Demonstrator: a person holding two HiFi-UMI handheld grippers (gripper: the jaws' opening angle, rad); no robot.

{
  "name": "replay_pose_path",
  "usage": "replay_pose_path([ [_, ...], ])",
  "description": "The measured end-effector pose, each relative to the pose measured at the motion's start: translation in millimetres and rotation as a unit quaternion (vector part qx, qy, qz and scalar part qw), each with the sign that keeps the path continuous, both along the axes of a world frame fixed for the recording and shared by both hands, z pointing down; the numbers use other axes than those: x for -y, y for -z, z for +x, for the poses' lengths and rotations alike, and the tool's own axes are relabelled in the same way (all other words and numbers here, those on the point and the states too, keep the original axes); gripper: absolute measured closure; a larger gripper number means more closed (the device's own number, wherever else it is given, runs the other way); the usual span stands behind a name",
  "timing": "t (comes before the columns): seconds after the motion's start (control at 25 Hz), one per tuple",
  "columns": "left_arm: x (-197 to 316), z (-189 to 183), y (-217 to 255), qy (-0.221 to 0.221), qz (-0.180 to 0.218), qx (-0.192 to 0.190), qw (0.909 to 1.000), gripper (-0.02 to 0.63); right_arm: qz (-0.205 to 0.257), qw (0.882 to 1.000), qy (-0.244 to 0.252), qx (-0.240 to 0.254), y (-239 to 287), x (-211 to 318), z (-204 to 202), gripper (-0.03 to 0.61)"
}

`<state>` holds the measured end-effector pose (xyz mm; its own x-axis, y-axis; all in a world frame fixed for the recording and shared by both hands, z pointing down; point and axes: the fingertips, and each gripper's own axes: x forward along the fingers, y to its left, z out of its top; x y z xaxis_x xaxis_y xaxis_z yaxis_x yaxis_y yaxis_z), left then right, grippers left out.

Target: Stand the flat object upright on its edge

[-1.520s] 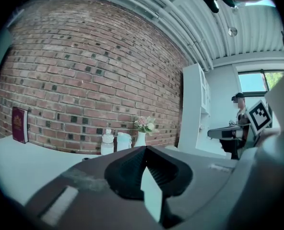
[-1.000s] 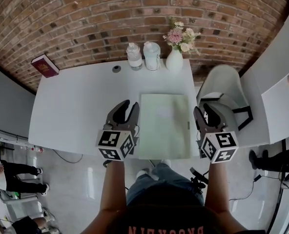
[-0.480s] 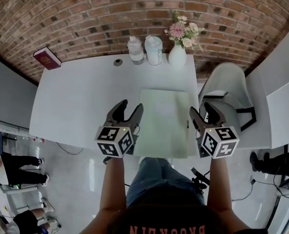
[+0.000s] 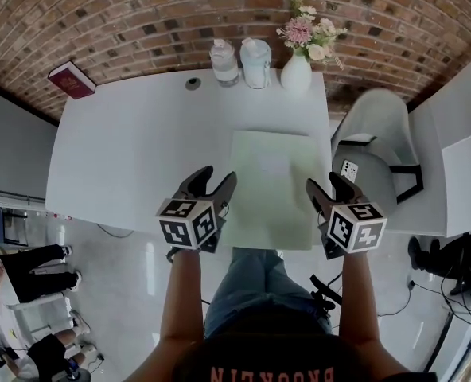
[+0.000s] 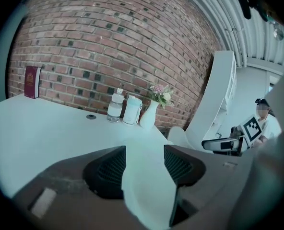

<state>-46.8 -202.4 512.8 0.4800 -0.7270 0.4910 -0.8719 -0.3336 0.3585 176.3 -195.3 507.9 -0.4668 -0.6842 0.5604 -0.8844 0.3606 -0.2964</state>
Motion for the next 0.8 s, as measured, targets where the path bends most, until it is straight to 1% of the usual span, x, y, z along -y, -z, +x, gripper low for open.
replay_pose_path([
  [0.16,-7.3,-2.0,-23.2,-0.009,-0.036,0.006,0.9993,0.368,-0.036,0.999,-0.004,0.000,-25.5,-9.9,-0.1,0.308],
  [0.4,-20.2,-1.7,-51.9,-0.014,-0.077,-0.003,0.9970,0.368,-0.086,0.996,-0.003,0.005,-54.7,-21.7,0.9,0.305],
  [0.44,-22.7,-1.3,-56.8,-0.015,-0.084,-0.003,0.9964,0.348,-0.094,0.996,-0.003,0.006,-59.0,-23.1,1.4,0.299],
  [0.56,-29.1,0.4,-69.6,-0.018,-0.105,-0.006,0.9943,0.341,-0.119,0.993,-0.006,0.004,-73.0,-28.4,2.7,0.298],
  [0.68,-34.3,3.4,-78.5,-0.023,-0.127,-0.027,0.9913,0.333,-0.146,0.989,-0.007,0.009,-85.8,-35.4,1.4,0.290],
  [0.8,-37.4,4.6,-85.6,-0.025,-0.144,-0.051,0.9880,0.331,-0.168,0.985,-0.011,0.026,-96.5,-41.4,0.1,0.288],
])
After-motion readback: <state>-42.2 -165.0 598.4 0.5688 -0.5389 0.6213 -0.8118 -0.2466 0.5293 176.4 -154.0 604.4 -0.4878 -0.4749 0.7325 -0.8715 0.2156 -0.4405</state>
